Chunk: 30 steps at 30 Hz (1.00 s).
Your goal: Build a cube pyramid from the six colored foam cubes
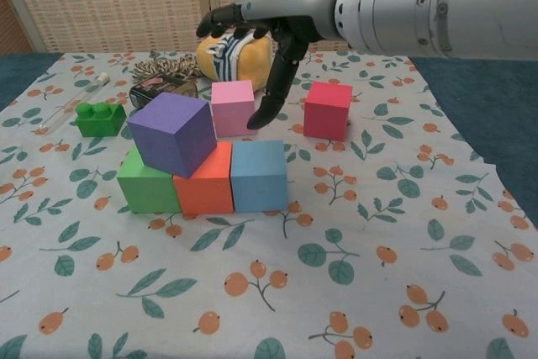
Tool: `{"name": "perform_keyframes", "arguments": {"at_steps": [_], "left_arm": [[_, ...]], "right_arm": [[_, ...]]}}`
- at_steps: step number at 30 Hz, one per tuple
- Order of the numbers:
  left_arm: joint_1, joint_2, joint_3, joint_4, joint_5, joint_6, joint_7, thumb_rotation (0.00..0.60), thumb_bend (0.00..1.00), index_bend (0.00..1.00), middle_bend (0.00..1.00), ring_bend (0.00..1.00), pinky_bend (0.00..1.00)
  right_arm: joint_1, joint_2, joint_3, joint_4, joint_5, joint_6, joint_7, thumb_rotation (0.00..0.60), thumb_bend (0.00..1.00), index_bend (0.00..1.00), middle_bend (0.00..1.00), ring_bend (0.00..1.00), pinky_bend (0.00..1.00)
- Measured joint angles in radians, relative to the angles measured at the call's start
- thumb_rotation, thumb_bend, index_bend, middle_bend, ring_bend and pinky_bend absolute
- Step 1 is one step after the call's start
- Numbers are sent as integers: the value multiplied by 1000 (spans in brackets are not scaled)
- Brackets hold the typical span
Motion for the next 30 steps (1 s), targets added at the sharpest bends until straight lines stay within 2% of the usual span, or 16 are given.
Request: {"name": "perform_keyframes", "arguments": {"at_steps": [6,9,19,30], "left_arm": [[2,15,8,-4,21,7,-32,600,354,0,34,0,46],[3,19,13,-4,29,8,-40,600,353,0,34,0,46],[3,26,19,-8,41,10,-57,600,353,0,34,0,46],[4,33,20,-10,48,15,-71,600,354,0,34,0,46]], "right_arm": [[98,-6,38,-87,293,142,-121,600,0,90,0,0,0],[160,-38,65,-97,388,223,-170,600,0,119,0,0,0],[240,-183,140,-6,575,327,-200,559,0,171,0,0,0],[262,-314,216,150,634,359,-179,550,0,187,0,0,0]]}}
